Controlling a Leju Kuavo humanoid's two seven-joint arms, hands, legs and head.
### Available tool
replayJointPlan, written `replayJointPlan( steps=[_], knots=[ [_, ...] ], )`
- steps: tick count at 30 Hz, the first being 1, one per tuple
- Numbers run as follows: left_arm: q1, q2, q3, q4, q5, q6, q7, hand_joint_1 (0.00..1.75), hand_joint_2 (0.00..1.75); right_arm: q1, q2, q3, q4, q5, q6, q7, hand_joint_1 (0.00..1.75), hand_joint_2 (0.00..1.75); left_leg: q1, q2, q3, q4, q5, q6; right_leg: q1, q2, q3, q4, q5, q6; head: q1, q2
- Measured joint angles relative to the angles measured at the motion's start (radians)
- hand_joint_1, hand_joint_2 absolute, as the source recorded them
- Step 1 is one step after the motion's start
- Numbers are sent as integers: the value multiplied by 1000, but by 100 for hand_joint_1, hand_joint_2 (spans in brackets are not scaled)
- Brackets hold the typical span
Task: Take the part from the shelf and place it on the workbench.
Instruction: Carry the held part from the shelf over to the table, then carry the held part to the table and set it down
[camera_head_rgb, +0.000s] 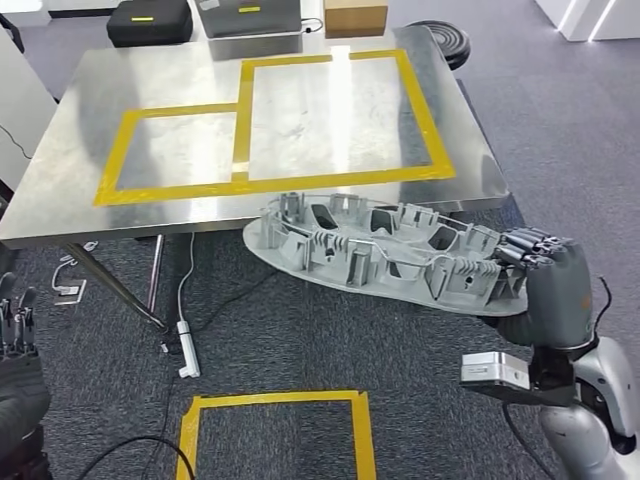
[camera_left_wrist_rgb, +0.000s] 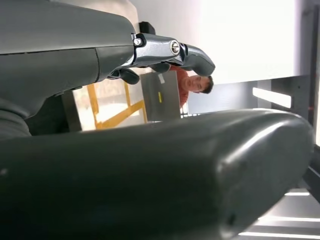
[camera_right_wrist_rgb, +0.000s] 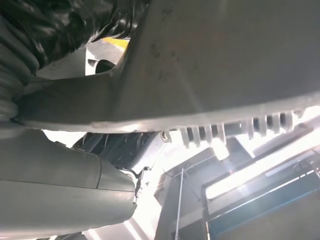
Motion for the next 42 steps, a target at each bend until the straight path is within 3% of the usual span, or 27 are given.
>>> replayJointPlan(
  steps=[2,3,4,5,7,8,10,13,15,17,18,19,20,22,24,26,29,30,32,33,34,35,37,38,40,42],
  knots=[
    [1,0,0,1,0,0,0,0,0,0,0,1,0,0,0,0,175,175,5,0,-80,139,-45,-8,0,0,9,0,-8,-5,-2,0],
    [1,0,0,1,0,0,0,0,0,0,0,1,0,0,0,0,175,175,6,0,-111,183,-49,-11,0,0,14,0,-12,-5,-2,0],
    [1,0,0,1,0,0,0,0,0,1,0,1,0,0,0,0,175,175,8,0,-127,192,-31,-11,0,1,21,0,-18,-4,-2,0],
    [1,0,0,2,0,0,0,0,0,2,0,1,0,0,0,0,175,175,8,0,-122,161,6,-10,0,2,29,0,-23,-2,-2,0],
    [1,0,0,2,0,0,0,0,0,2,0,2,0,0,0,0,175,175,7,0,-80,39,93,-3,1,4,45,0,-36,5,-2,0],
    [1,0,0,2,0,0,0,0,0,1,0,2,0,-1,0,0,175,175,5,0,-57,-17,115,3,2,5,51,0,-42,10,-2,0],
    [0,0,0,3,0,0,0,0,0,-1,0,1,0,-1,0,0,175,175,1,0,-36,-68,114,13,5,6,52,-1,-48,23,-3,0],
    [0,0,0,3,0,0,0,0,0,-1,0,1,0,0,0,0,175,175,4,-1,-23,-88,106,28,3,3,52,0,-59,42,-2,0],
    [-1,0,0,3,0,0,0,0,0,-2,0,1,0,-3,0,-2,175,175,8,-1,-9,-96,104,39,2,2,16,70,-94,50,3,0],
    [-1,0,0,3,0,-1,0,0,0,-1,0,0,0,-8,0,-4,175,175,6,0,-4,-97,98,47,2,2,-65,206,-138,53,7,0],
    [-1,0,0,3,0,-2,0,0,0,0,0,1,1,-10,0,-5,175,175,5,0,-1,-97,95,49,2,2,-102,259,-145,54,7,0],
    [0,0,0,4,0,-2,0,0,0,2,0,1,2,-10,0,-6,175,175,4,-1,4,-97,90,50,2,2,-125,278,-132,54,8,0],
    [0,0,0,4,0,-2,0,0,0,3,0,1,2,-10,0,-6,175,175,3,-1,10,-97,85,50,2,2,-127,256,-99,52,8,0],
    [0,0,0,5,0,-2,0,0,0,3,0,1,3,-10,1,-6,175,175,2,-3,25,-97,73,45,4,1,-83,132,-14,45,8,0],
    [-2,0,0,6,1,-2,-1,0,0,0,0,1,4,-10,2,-7,175,175,0,-3,31,-94,64,36,8,0,-35,33,20,35,7,0],
    [-3,-1,0,6,1,-3,-1,0,0,-2,0,2,4,-9,3,-7,175,175,-2,-3,29,-94,61,26,12,2,-21,11,11,26,4,0],
    [-6,0,-2,7,1,-3,-2,0,0,-1,0,3,4,-5,5,-6,175,175,-1,-2,24,-71,42,9,4,2,-9,1,6,8,-1,0],
    [-7,0,-3,7,1,-3,-2,0,0,-2,0,3,4,-4,5,-5,175,175,0,-2,6,-31,22,3,1,2,-3,-2,4,3,-3,0],
    [-7,1,-4,8,1,-3,-3,0,0,-4,0,4,4,-4,6,-4,175,175,4,-1,-64,98,-27,-5,1,1,5,-3,-3,-4,-7,0],
    [-6,1,-5,9,1,-3,-3,0,0,-3,0,6,4,-5,7,-2,175,175,6,-1,-99,155,-41,-8,1,1,9,-3,-6,-4,-8,0],
    [-6,1,-6,10,1,-3,-3,0,0,-3,0,7,5,-5,8,-1,175,175,8,-1,-122,182,-36,-9,1,1,13,-3,-10,-4,-8,0],
    [-6,2,-6,10,1,-3,-3,0,0,-3,0,9,5,-5,10,1,175,175,8,-1,-126,171,-10,-9,1,2,20,-3,-15,-3,-8,0],
    [-6,2,-7,10,1,-3,-3,0,0,-3,0,13,6,-4,11,3,175,175,9,-1,-86,57,75,-3,1,4,36,-3,-26,2,-9,0],
    [-7,2,-8,10,1,-3,-2,0,0,-4,0,14,6,-4,11,3,175,175,7,-1,-61,-3,103,1,3,5,42,-2,-31,7,-9,0],
    [-7,2,-9,11,1,-2,-1,0,0,-7,0,16,6,-4,11,5,175,175,2,-1,-30,-73,116,10,5,6,46,-3,-39,18,-9,0],
    [-7,3,-9,11,1,-2,-1,0,0,-9,0,17,6,-2,12,7,175,175,0,-2,-24,-84,105,19,5,5,49,-8,-42,31,-9,0]
  ],
)
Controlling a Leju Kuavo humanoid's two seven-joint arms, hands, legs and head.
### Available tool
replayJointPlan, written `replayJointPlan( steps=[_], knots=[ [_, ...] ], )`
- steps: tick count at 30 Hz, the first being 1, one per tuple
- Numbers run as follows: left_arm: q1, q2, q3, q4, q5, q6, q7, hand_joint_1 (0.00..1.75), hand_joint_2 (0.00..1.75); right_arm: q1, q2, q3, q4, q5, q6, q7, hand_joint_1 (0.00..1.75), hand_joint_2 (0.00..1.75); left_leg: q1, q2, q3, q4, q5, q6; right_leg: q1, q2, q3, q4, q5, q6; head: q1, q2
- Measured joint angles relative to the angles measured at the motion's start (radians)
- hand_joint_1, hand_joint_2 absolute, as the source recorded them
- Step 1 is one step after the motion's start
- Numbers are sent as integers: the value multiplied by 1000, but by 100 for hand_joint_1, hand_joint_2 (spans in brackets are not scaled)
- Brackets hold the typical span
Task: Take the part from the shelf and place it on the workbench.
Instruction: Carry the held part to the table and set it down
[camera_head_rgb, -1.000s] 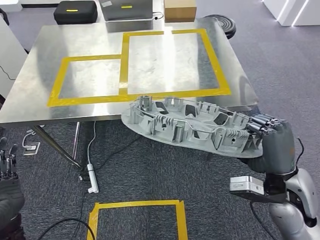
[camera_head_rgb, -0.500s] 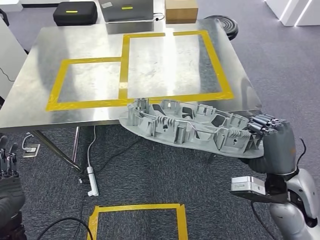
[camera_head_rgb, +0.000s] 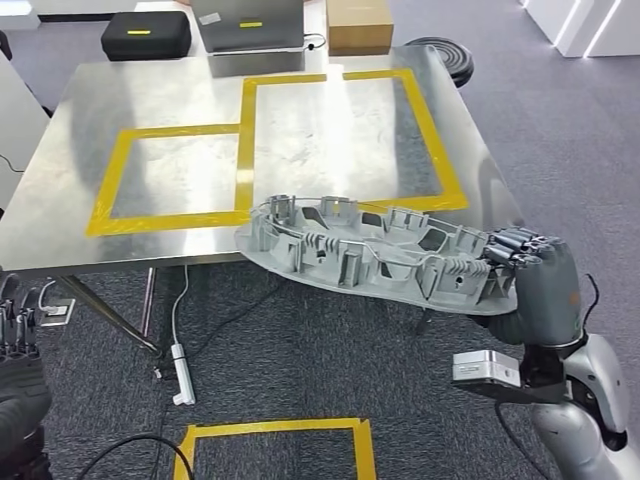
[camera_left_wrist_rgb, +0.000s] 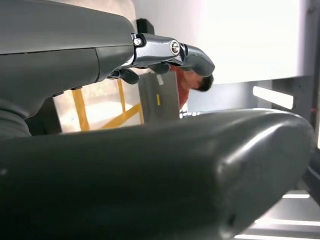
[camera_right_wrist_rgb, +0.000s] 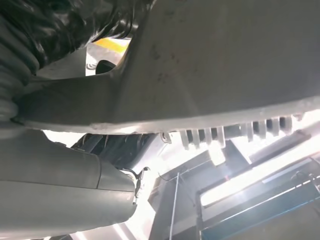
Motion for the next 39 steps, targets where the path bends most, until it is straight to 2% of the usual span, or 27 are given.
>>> replayJointPlan(
  steps=[2,3,6,7,8,9,10,11,12,13,16,18,19,21,22,23,24,26,27,29,32,33,34,36,37,38,39],
  knots=[
    [0,0,0,0,0,0,0,0,0,-2,0,0,0,1,0,1,175,175,4,0,10,-9,0,10,-1,-2,-7,14,-14,10,2,0],
    [0,0,0,0,0,0,0,0,0,-3,0,0,0,1,0,1,175,175,6,0,16,-14,-1,16,-1,-2,-25,49,-32,14,5,0],
    [-1,0,-1,0,0,0,0,0,0,-4,0,0,0,-1,0,1,175,175,6,1,26,-17,-10,29,-2,-3,-139,240,-97,19,9,0],
    [0,0,-1,0,0,0,0,0,0,-3,0,0,0,-1,0,1,175,175,6,1,30,-17,-15,30,-2,-3,-170,279,-98,20,10,0],
    [0,0,-2,0,0,0,0,0,0,-3,0,0,1,0,0,1,175,175,5,1,35,-16,-20,30,-3,-3,-181,280,-77,20,10,0],
    [0,0,-2,0,0,0,0,0,0,-2,0,0,2,0,0,2,175,175,5,0,43,-16,-26,28,-3,-3,-173,242,-39,19,10,0],
    [0,0,-3,0,0,0,0,0,0,-3,0,0,2,0,0,2,175,175,5,-1,53,-16,-33,26,-3,-4,-150,177,9,16,11,0],
    [0,0,-3,0,0,0,0,0,0,-4,0,0,3,0,0,1,175,175,4,-2,60,-16,-40,21,-1,-5,-122,114,42,13,10,0],
    [0,0,-3,1,0,0,0,0,0,-5,0,0,3,0,0,1,175,175,2,-2,64,-14,-46,16,0,-5,-96,60,60,8,10,0],
    [0,0,-3,1,0,0,0,0,0,-6,0,0,4,-1,0,2,175,175,1,-2,66,-13,-50,11,2,-5,-80,31,62,3,9,0],
    [-1,0,-4,0,0,0,1,0,0,-6,0,0,4,1,0,2,175,175,1,-1,67,-14,-57,-5,3,-3,-66,16,48,-13,6,0],
    [-2,0,-4,0,0,1,0,0,0,-6,0,0,5,2,0,2,175,175,2,0,54,25,-81,-16,-3,-4,-54,9,43,-25,1,0],
    [-3,1,-5,0,0,1,0,0,0,-7,0,0,5,2,0,2,175,175,4,0,29,75,-103,-21,-4,-5,-47,7,39,-30,-2,0],
    [-2,1,-5,1,0,3,0,0,0,-8,0,1,5,1,0,2,175,175,7,0,-49,210,-147,-28,-4,-5,-39,7,30,-36,-6,0],
    [-1,1,-5,1,0,3,0,0,0,-7,0,1,5,1,0,2,175,175,8,0,-81,257,-152,-30,-4,-5,-33,7,26,-36,-7,0],
    [-1,1,-5,1,0,3,0,0,0,-6,0,2,5,1,0,2,175,175,8,0,-98,270,-137,-30,-4,-4,-26,7,20,-35,-7,0],
    [-1,1,-5,1,0,3,0,0,0,-4,0,2,5,1,0,2,175,175,8,0,-97,244,-101,-28,-3,-3,-17,7,14,-34,-8,0],
    [-1,2,-5,1,0,3,0,0,0,-4,0,2,5,1,0,2,175,175,7,0,-56,126,-15,-20,-4,-2,-1,6,2,-29,-7,0],
    [-1,2,-5,2,0,3,0,0,0,-6,0,3,5,1,0,2,175,175,5,0,-33,69,10,-15,-2,-1,6,6,-5,-24,-7,0],
    [-2,2,-5,2,0,3,0,0,0,-7,0,3,5,1,0,2,175,175,-1,0,-9,16,9,-6,-1,-1,9,5,-13,-11,-8,0],
    [-1,2,-5,3,0,3,0,0,0,-8,0,2,5,2,0,2,175,175,2,-1,2,-5,0,8,-1,-3,8,6,-23,7,-8,0],
    [-1,2,-5,3,0,2,0,0,0,-9,0,1,5,2,0,2,175,175,5,-1,9,-11,0,13,-2,-4,-4,28,-36,11,-6,0],
    [-2,2,-5,3,0,2,0,0,0,-9,0,1,5,1,0,2,175,175,8,0,16,-15,-2,18,-2,-4,-27,70,-55,14,-4,0],
    [-2,2,-5,3,0,1,0,0,0,-9,0,1,5,0,0,1,175,175,7,0,24,-17,-9,24,-2,-4,-105,203,-100,19,0,0],
    [-2,2,-5,3,0,1,0,0,0,-8,0,1,5,0,0,1,175,175,6,0,28,-17,-13,26,-3,-4,-144,258,-108,20,0,0],
    [-2,2,-5,3,0,1,0,0,0,-7,0,1,6,0,0,2,175,175,6,0,33,-16,-19,26,-3,-4,-172,285,-98,20,0,0],
    [-1,2,-5,3,0,1,0,0,0,-6,0,1,6,1,0,2,175,175,6,-1,41,-16,-25,25,-3,-4,-178,270,-67,20,0,0]
  ],
)
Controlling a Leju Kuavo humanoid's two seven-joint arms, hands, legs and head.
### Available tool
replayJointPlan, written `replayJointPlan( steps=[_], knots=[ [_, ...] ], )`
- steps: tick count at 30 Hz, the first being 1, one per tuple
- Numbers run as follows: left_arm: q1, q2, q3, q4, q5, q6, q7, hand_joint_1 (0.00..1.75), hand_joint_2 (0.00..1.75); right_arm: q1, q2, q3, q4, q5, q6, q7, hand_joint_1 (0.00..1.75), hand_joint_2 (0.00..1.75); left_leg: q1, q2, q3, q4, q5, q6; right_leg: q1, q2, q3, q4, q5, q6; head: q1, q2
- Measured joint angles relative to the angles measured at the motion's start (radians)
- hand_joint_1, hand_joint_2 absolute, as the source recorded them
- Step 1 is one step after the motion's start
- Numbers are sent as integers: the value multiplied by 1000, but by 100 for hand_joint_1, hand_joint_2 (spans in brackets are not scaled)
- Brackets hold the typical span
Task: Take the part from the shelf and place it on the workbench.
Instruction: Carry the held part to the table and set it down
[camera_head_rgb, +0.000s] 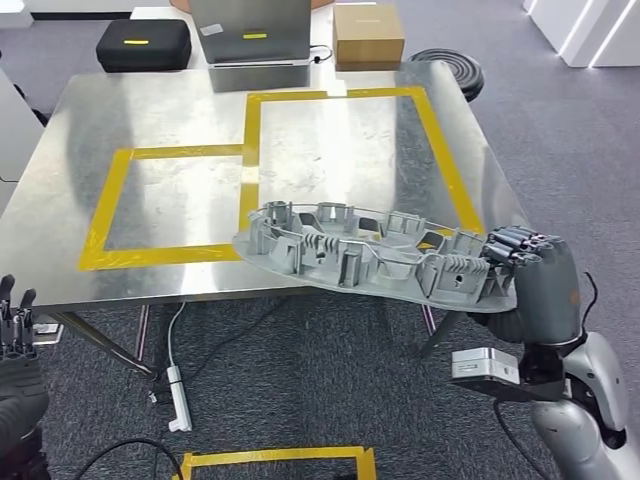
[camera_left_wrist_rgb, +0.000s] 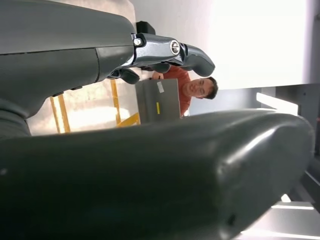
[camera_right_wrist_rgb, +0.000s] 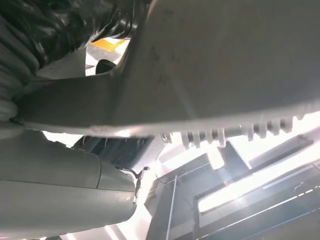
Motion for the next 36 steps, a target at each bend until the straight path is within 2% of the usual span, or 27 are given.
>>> replayJointPlan(
  steps=[2,3,4,6,8,9,10,12,13,14,15,16,17,18,19,21,23,25,26,28,29,30,31,32,33,34,36],
  knots=[
    [0,0,0,0,0,0,0,0,0,0,0,0,0,0,0,0,175,175,0,-2,19,0,-15,-5,0,-1,37,-116,90,-4,0,0],
    [-1,0,0,0,0,0,0,0,0,0,0,0,1,0,0,0,175,175,-2,-2,26,1,-23,-11,1,-2,65,-176,117,-7,0,0],
    [-1,0,0,0,0,-1,0,0,0,-2,0,0,1,-2,0,0,175,175,-3,-3,29,2,-28,-16,3,-2,86,-218,128,-13,-1,0],
    [-3,1,0,0,0,-1,0,0,0,-2,0,-1,3,-3,0,0,175,175,-6,-3,31,1,-34,-27,7,-1,104,-245,117,-25,-4,0],
    [-4,1,-1,0,0,-1,1,0,0,0,0,-2,4,-3,0,1,175,175,-5,-1,33,3,-42,-36,4,1,110,-250,110,-37,-7,0],
    [-5,1,-2,0,0,-1,1,0,0,0,0,-2,4,-3,0,2,175,175,-4,0,27,22,-53,-42,2,0,115,-253,108,-43,-10,0],
    [-5,2,-2,0,0,-1,1,0,0,-1,0,-2,5,-3,0,2,175,175,-3,0,8,63,-73,-48,0,0,122,-255,105,-49,-12,0],
    [-5,4,-2,0,0,-1,1,0,0,-2,0,-2,5,-4,1,3,175,175,-1,1,-65,196,-121,-56,0,-1,131,-255,96,-56,-16,0],
    [-5,4,-3,1,0,-1,1,0,0,-2,0,-2,6,-4,2,3,175,175,-1,1,-105,257,-135,-57,1,0,136,-255,92,-57,-16,0],
    [-4,4,-3,1,0,-1,1,0,0,-2,0,-1,7,-4,3,3,175,175,-1,1,-132,289,-130,-57,1,0,142,-255,87,-58,-16,0],
    [-4,4,-4,2,0,-1,1,0,0,-2,0,-1,8,-4,4,3,175,175,-1,1,-142,285,-104,-54,3,1,150,-255,81,-58,-16,0],
    [-5,4,-4,2,0,-1,1,0,0,-2,0,-1,10,-4,5,3,175,175,-2,1,-134,243,-60,-48,4,2,160,-255,75,-57,-16,0],
    [-5,4,-4,2,0,-1,1,0,0,-2,0,-1,10,-4,6,3,175,175,-4,1,-115,178,-10,-40,5,3,170,-256,68,-56,-16,0],
    [-5,4,-4,2,0,-1,1,0,0,-3,0,-1,11,-5,7,3,175,175,-7,1,-93,119,25,-31,8,4,179,-256,61,-53,-15,0],
    [-5,4,-4,3,0,-1,1,0,0,-4,0,-1,12,-5,8,3,175,175,-11,2,-73,69,43,-22,9,4,184,-256,55,-49,-15,0],
    [-7,5,-5,3,0,-2,1,0,0,-6,0,-1,13,-6,10,5,175,175,-16,2,-56,32,36,-13,9,4,186,-260,50,-36,-14,0],
    [-8,6,-5,3,0,-3,1,0,0,-8,0,-2,14,-6,12,7,175,175,-14,1,-46,14,32,-9,7,2,187,-263,44,-24,-14,0],
    [-9,5,-5,3,0,-4,1,0,0,-10,0,-2,14,-6,13,9,175,175,-7,1,-31,-1,31,-3,7,1,168,-224,21,-14,-11,0],
    [-10,5,-5,3,0,-5,1,0,0,-12,0,-2,15,-6,13,9,175,175,-5,1,-25,-5,29,1,6,1,139,-174,1,-11,-9,0],
    [-11,5,-6,4,0,-6,1,0,0,-14,0,-1,17,-8,14,9,175,175,-4,2,-18,-5,22,5,4,1,58,-46,-36,-4,-8,0],
    [-11,5,-6,4,0,-6,1,0,0,-14,0,-1,19,-8,15,10,175,175,-4,2,-14,-5,17,5,3,1,25,-4,-37,-2,-8,0],
    [-11,5,-7,5,0,-6,1,0,0,-14,0,-1,21,-8,17,11,175,175,-3,2,-8,-4,11,4,2,1,8,3,-17,1,-8,0],
    [-11,5,-8,5,0,-6,1,0,0,-14,0,-1,24,-7,18,13,175,175,-2,1,0,-3,4,2,1,0,11,-30,21,2,-8,0],
    [-11,5,-8,5,0,-6,1,0,0,-15,0,-1,26,-6,19,14,175,175,-1,0,10,-2,-4,-2,-1,-1,30,-93,68,3,-8,0],
    [-11,5,-9,5,0,-6,1,0,0,-16,0,-1,27,-6,19,15,175,175,0,0,18,-1,-12,-7,-2,-2,53,-152,101,4,-8,0],
    [-12,5,-9,5,0,-6,1,0,0,-18,0,-1,28,-6,20,16,175,175,-1,-1,21,3,-20,-13,-2,-2,78,-203,120,2,-8,0],
    [-15,7,-10,6,-1,-6,1,0,0,-22,0,-1,30,-8,22,18,175,175,-4,-1,20,8,-29,-23,1,1,99,-234,112,-12,-9,0]
  ],
)
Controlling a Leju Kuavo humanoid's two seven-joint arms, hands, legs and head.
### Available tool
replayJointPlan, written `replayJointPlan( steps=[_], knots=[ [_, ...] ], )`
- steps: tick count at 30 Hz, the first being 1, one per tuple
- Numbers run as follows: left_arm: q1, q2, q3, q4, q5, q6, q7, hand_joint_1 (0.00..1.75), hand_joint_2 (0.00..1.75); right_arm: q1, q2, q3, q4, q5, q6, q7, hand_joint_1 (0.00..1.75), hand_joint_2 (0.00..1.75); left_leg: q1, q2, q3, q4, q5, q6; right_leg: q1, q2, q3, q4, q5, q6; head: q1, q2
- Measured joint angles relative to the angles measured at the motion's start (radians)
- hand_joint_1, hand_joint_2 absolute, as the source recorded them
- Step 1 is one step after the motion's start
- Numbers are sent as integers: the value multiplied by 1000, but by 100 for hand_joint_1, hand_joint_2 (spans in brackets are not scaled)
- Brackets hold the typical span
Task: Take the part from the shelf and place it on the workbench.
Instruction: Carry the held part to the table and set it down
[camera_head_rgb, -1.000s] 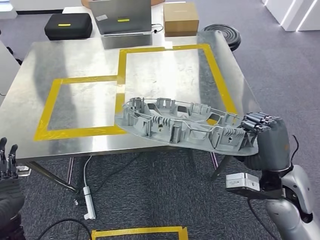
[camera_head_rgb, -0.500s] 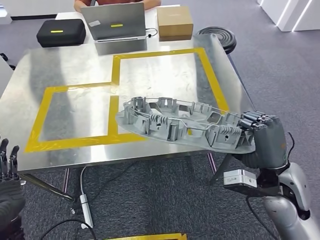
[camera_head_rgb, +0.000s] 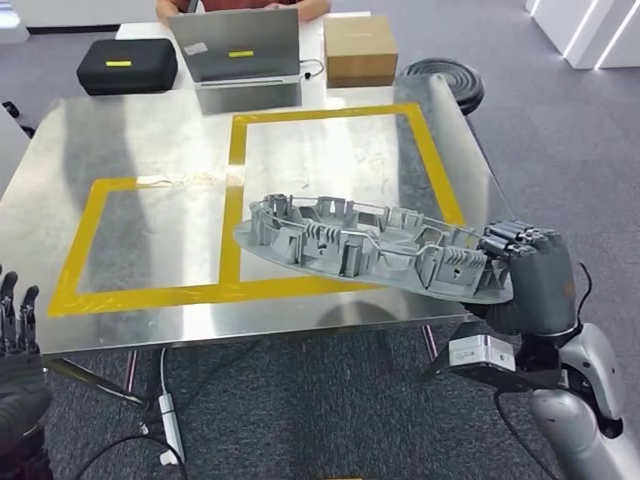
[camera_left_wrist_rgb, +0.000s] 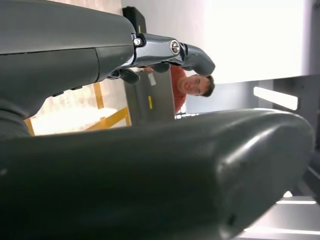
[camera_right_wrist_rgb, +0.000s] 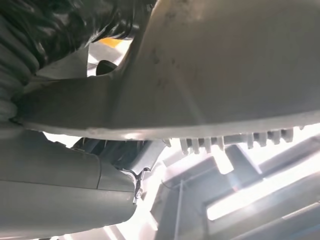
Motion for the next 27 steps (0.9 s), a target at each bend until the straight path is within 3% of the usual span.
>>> replayJointPlan(
  steps=[4,5,7,8,9,10,12,13,14,16,19,21,23,24,25,27],
  knots=[
    [-6,3,-3,0,-1,0,0,0,0,-3,0,0,8,-7,15,11,175,175,0,2,-12,38,-27,-16,-4,3,14,-5,-15,-29,-6,0],
    [-7,4,-4,0,-1,0,0,0,0,-4,0,0,10,-8,16,13,175,175,1,2,-35,85,-48,-21,-5,2,20,-6,-19,-34,-7,0],
    [-7,5,-5,1,-1,0,0,0,0,-8,0,-1,12,-9,17,13,175,175,2,2,-113,224,-96,-26,-5,1,30,-6,-27,-41,-8,0],
    [-7,5,-5,1,-1,0,0,0,0,-9,0,-1,14,-10,18,14,175,175,2,2,-151,279,-106,-27,-4,1,36,-6,-33,-42,-8,0],
    [-7,5,-5,2,-1,0,0,0,0,-9,0,0,16,-11,20,16,175,175,2,2,-174,301,-93,-25,-4,2,43,-6,-39,-42,-8,0],
    [-7,5,-6,2,-1,0,0,0,0,-9,0,0,18,-13,23,18,175,175,2,2,-177,282,-58,-21,-3,3,53,-6,-45,-41,-8,0],
    [-7,6,-6,3,0,0,0,0,0,-12,0,-1,22,-21,30,21,175,175,-2,2,-144,166,38,-7,-2,5,72,-7,-61,-36,-8,0],
    [-6,6,-7,3,0,0,0,0,0,-15,0,-1,24,-26,34,22,175,175,-5,1,-125,112,69,-1,-1,6,80,-8,-69,-32,-7,0],
    [-7,6,-8,3,0,0,1,0,0,-19,0,-2,27,-30,37,23,175,175,-8,1,-108,69,81,5,-1,6,84,-9,-73,-25,-7,0],
    [-6,7,-9,4,0,0,2,0,0,-24,0,-3,31,-34,41,25,175,175,-13,1,-95,38,70,10,0,6,87,-15,-76,-13,-7,0],
    [-7,6,-12,4,0,0,1,0,0,-31,0,-5,36,-33,49,28,175,175,-5,-1,-77,9,64,17,-1,2,76,-1,-91,1,-5,0],
    [-9,7,-15,4,0,-1,1,0,0,-36,0,-7,40,-33,53,30,175,175,-2,-1,-66,1,60,24,-1,0,22,94,-129,7,-2,0],
    [-11,7,-17,4,1,-2,2,0,0,-42,0,-8,45,-33,64,35,175,175,-2,0,-61,2,54,29,-1,1,-61,218,-161,12,1,0],
    [-11,7,-18,5,2,-4,2,0,0,-46,0,-7,50,-31,73,42,175,175,-2,0,-56,2,50,29,-2,0,-91,248,-154,14,2,0],
    [-12,7,-18,5,4,-7,3,0,0,-53,-1,-5,57,-27,86,51,175,175,-2,-1,-50,2,45,29,-2,0,-101,242,-128,14,2,0],
    [-16,7,-20,7,9,-15,4,0,0,-76,-3,1,80,-15,119,76,175,175,-2,-2,-34,2,33,24,-1,0,-70,134,-37,9,3,0]
  ],
)
